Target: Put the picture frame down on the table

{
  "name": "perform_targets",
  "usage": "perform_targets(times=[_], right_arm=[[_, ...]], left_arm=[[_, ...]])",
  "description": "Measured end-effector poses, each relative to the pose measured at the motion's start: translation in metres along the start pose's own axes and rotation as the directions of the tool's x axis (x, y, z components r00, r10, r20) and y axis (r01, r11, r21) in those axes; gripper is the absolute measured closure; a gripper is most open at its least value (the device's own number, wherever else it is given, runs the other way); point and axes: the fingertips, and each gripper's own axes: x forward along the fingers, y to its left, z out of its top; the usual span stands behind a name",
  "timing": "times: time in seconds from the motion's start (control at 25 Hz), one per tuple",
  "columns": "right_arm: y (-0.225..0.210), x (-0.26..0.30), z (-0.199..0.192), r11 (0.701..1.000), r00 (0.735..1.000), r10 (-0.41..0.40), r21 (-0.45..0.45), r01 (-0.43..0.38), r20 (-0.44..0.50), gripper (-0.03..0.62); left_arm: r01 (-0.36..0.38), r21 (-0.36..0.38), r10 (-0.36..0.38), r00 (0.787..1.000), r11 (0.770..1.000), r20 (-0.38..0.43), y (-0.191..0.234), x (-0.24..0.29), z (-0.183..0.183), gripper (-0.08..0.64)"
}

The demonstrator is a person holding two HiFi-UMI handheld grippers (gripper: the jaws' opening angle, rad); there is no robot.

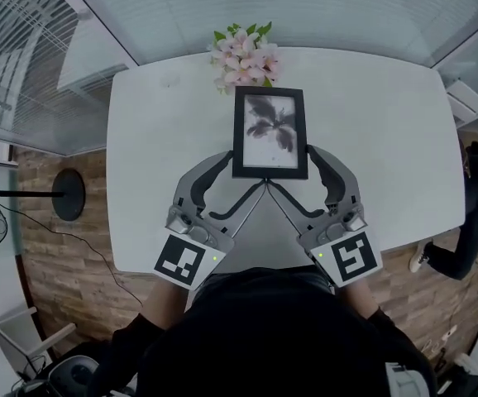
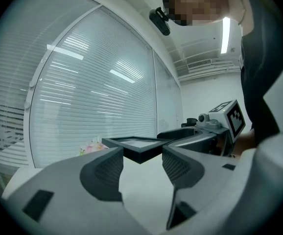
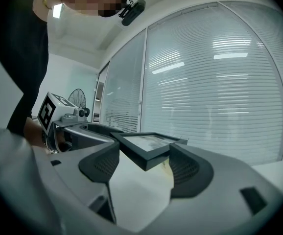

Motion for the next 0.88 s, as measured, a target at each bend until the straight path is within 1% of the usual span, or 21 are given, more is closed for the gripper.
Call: perform_targets(times=[0.08,0.24,0.4,0.68,0.88], right_arm=[[-0.006,0.0,-0.003,1.0,1.0,0.023,0.005,-0.023,-0.007,0.272],[-0.013,-0.003,-0.009,0.996,0.996,0.088,0.001,-0.088,-0.025,0.272],[-0.019,0.0,-0.02,0.99,0.989,0.142,-0.002,-0.143,-0.042,0.272],[-0.023,0.002,-0.048,0.978,0.975,0.208,0.029,-0.207,-0.083,0.272],[-0.024,0.001,-0.064,0.972,0.966,0.233,0.043,-0.23,-0.11,0.272]], left_arm=[[-0.021,0.0,0.021,1.0,1.0,-0.008,-0.001,0.006,-0.002,0.302],[-0.078,-0.04,0.077,0.997,0.996,-0.031,-0.008,0.011,-0.009,0.302],[-0.125,-0.057,0.121,0.991,0.991,-0.057,-0.008,0.016,-0.022,0.305],[-0.18,-0.082,0.171,0.98,0.98,-0.101,-0.011,0.021,-0.048,0.305],[-0.194,-0.086,0.182,0.974,0.977,-0.133,-0.014,0.023,-0.064,0.305]])
